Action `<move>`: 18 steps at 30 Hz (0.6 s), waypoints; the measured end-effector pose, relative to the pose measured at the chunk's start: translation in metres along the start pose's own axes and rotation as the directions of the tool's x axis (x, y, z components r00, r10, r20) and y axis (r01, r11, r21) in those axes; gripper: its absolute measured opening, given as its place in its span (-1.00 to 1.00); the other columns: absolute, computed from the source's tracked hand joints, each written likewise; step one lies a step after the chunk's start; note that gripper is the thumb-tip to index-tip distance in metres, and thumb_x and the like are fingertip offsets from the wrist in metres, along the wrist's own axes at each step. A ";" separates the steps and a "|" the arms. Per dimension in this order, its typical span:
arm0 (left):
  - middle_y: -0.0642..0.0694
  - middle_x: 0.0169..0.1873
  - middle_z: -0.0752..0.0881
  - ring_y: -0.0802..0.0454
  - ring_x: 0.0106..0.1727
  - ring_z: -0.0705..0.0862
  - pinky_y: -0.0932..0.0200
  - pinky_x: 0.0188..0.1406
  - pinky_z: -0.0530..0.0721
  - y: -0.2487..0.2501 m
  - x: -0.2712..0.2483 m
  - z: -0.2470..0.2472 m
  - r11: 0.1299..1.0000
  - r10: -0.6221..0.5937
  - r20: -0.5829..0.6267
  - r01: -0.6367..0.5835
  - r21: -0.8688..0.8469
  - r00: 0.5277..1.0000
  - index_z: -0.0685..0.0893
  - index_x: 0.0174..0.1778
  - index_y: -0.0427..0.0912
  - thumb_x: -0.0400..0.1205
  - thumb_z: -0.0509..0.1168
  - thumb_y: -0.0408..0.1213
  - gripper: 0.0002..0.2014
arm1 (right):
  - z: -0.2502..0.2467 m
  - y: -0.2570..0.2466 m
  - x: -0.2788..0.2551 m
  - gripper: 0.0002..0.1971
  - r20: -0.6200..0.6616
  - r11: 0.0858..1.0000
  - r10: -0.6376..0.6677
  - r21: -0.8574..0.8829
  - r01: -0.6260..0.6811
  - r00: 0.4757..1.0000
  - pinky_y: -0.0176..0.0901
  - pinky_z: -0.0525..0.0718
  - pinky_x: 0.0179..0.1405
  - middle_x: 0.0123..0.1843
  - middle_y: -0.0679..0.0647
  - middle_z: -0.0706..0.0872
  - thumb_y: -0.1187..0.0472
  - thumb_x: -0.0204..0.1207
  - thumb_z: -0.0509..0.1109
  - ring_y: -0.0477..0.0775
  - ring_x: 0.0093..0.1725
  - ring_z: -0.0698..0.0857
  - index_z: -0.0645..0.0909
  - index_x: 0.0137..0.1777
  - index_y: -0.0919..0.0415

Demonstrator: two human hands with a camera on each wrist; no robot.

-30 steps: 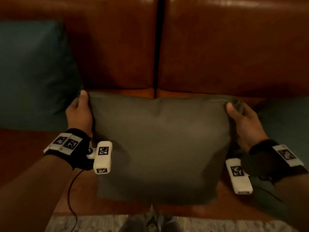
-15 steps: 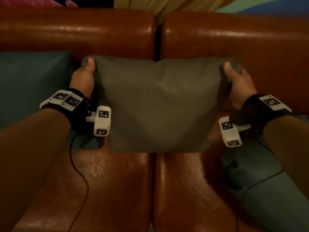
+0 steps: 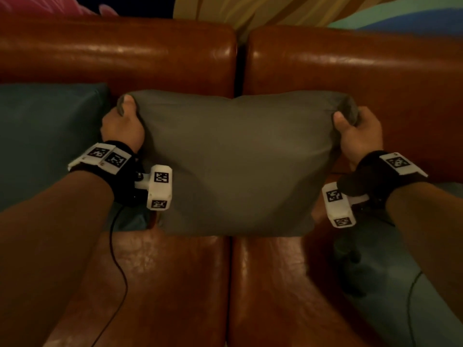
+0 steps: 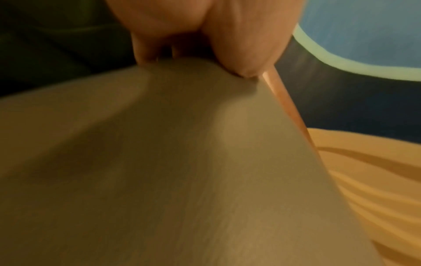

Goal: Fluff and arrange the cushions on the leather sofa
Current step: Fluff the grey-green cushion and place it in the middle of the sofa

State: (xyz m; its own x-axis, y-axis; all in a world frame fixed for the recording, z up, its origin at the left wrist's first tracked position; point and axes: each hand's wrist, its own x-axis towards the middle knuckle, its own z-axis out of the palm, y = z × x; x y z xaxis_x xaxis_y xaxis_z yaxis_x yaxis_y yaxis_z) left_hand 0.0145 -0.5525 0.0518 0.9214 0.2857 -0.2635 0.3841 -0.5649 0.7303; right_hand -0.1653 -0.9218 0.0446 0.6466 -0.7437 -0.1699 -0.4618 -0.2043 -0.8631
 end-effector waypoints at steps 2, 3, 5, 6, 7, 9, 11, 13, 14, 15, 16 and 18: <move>-0.24 0.43 0.56 -0.26 0.43 0.51 -0.02 0.47 0.41 0.002 -0.004 0.001 1.000 0.016 -0.070 -0.015 0.013 0.997 0.57 0.43 -0.12 0.70 -0.04 0.22 -0.39 | 0.000 -0.002 -0.001 -0.91 -0.040 1.000 0.012 0.007 -0.011 0.999 0.33 0.67 0.26 0.02 -0.08 0.72 -0.11 0.55 0.38 0.13 0.15 0.71 0.58 -0.17 -0.21; -0.24 0.44 0.55 -0.25 0.45 0.50 0.00 0.47 0.39 0.003 -0.005 0.001 1.000 0.025 -0.097 -0.024 0.010 0.995 0.56 0.45 -0.11 0.70 -0.06 0.22 -0.39 | -0.001 -0.003 -0.004 -0.90 -0.051 1.000 0.016 0.020 -0.015 0.999 0.31 0.67 0.26 0.01 -0.09 0.72 -0.08 0.57 0.38 0.12 0.14 0.71 0.58 -0.18 -0.21; -0.26 0.47 0.53 -0.26 0.48 0.47 0.01 0.50 0.37 0.005 -0.003 0.002 1.000 0.023 -0.102 -0.023 0.001 0.995 0.54 0.48 -0.15 0.70 -0.08 0.25 -0.34 | 0.000 0.001 -0.005 -0.88 -0.043 1.000 0.004 0.014 -0.003 0.999 0.32 0.66 0.27 0.02 -0.07 0.71 -0.12 0.59 0.36 0.13 0.15 0.70 0.57 -0.17 -0.21; -0.28 0.48 0.51 -0.27 0.48 0.47 -0.01 0.51 0.37 0.004 -0.002 0.001 1.000 -0.002 -0.075 0.003 0.017 0.997 0.52 0.49 -0.17 0.69 -0.08 0.26 -0.32 | 0.001 0.002 -0.007 -0.86 -0.019 1.000 0.005 -0.010 -0.005 1.000 0.34 0.64 0.28 0.06 -0.05 0.71 -0.19 0.57 0.33 0.14 0.16 0.69 0.57 -0.14 -0.21; -0.28 0.49 0.49 -0.28 0.49 0.46 -0.03 0.53 0.36 0.004 -0.001 0.000 0.999 -0.030 -0.038 0.031 0.038 0.999 0.50 0.51 -0.19 0.68 -0.07 0.27 -0.30 | 0.000 0.005 -0.007 -0.80 0.001 0.999 0.026 -0.039 -0.026 1.000 0.34 0.62 0.31 0.12 -0.04 0.70 -0.26 0.55 0.31 0.14 0.19 0.68 0.58 -0.06 -0.19; -0.25 0.51 0.48 -0.26 0.50 0.45 -0.05 0.52 0.36 0.007 0.002 -0.005 0.998 -0.039 0.022 0.038 0.056 0.999 0.46 0.53 -0.18 0.69 -0.02 0.24 -0.33 | -0.005 0.006 -0.007 -0.60 0.007 0.995 0.056 -0.086 -0.055 0.998 0.22 0.59 0.37 0.27 -0.02 0.65 -0.31 0.58 0.26 0.09 0.26 0.62 0.56 0.24 -0.09; -0.19 0.44 0.55 -0.20 0.45 0.50 0.00 0.45 0.41 0.009 0.005 -0.013 0.995 0.080 0.034 -0.082 0.053 0.996 0.49 0.49 -0.13 0.71 0.07 0.12 -0.47 | -0.013 -0.002 -0.008 -0.52 -0.038 0.995 0.015 -0.095 -0.019 0.999 0.06 0.57 0.35 0.41 -0.03 0.59 -0.24 0.62 0.27 0.00 0.29 0.57 0.46 0.45 -0.04; -0.13 0.36 0.60 -0.11 0.39 0.55 0.03 0.41 0.46 0.011 0.007 -0.020 0.954 0.286 0.062 -0.290 0.074 0.956 0.50 0.47 -0.04 0.72 0.17 -0.05 -0.60 | -0.023 -0.011 -0.003 -0.57 -0.005 0.992 -0.102 -0.074 0.101 0.995 0.04 0.58 0.38 0.46 -0.04 0.58 -0.08 0.65 0.34 -0.02 0.34 0.58 0.45 0.49 -0.04; -0.15 0.37 0.58 -0.12 0.40 0.54 0.03 0.45 0.43 0.013 0.007 -0.024 0.905 0.387 0.100 -0.398 0.150 0.917 0.50 0.46 -0.04 0.71 0.20 -0.16 -0.63 | -0.026 -0.016 0.001 -0.62 0.030 0.983 -0.154 -0.097 0.156 0.988 0.08 0.60 0.38 0.44 -0.04 0.60 0.02 0.66 0.37 0.00 0.34 0.61 0.49 0.45 -0.05; -0.20 0.40 0.54 -0.16 0.43 0.50 0.01 0.49 0.39 0.016 0.007 -0.027 0.832 0.468 0.150 -0.492 0.259 0.871 0.51 0.46 -0.09 0.71 0.21 -0.25 -0.63 | -0.031 -0.020 0.006 -0.69 0.068 0.968 -0.191 -0.153 0.200 0.979 0.13 0.64 0.34 0.38 -0.02 0.64 0.11 0.66 0.39 0.02 0.28 0.65 0.55 0.38 -0.06; -0.26 0.41 0.51 -0.21 0.44 0.47 -0.02 0.52 0.35 0.018 0.008 -0.029 0.752 0.516 0.203 -0.553 0.359 0.832 0.53 0.45 -0.15 0.70 0.21 -0.32 -0.63 | -0.035 -0.025 0.011 -0.74 0.110 0.944 -0.218 -0.227 0.238 0.970 0.18 0.68 0.28 0.30 -0.02 0.68 0.16 0.65 0.40 0.04 0.19 0.69 0.60 0.29 -0.08; -0.33 0.39 0.51 -0.30 0.42 0.47 -0.11 0.51 0.37 0.022 0.010 -0.033 0.649 0.529 0.299 -0.606 0.460 0.794 0.56 0.43 -0.21 0.69 0.21 -0.37 -0.64 | -0.043 -0.034 0.020 -0.80 0.212 0.875 -0.231 -0.382 0.298 0.950 0.19 0.70 0.20 0.17 0.00 0.70 0.17 0.64 0.42 0.07 0.06 0.69 0.63 0.21 -0.09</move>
State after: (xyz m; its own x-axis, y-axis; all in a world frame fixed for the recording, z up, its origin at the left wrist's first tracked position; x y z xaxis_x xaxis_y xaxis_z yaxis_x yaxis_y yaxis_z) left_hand 0.0297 -0.5363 0.0860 0.9528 -0.3034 -0.0114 -0.2811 -0.8960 0.3437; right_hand -0.1630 -0.9566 0.0906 0.8494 -0.5240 -0.0628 -0.4432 -0.6437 -0.6238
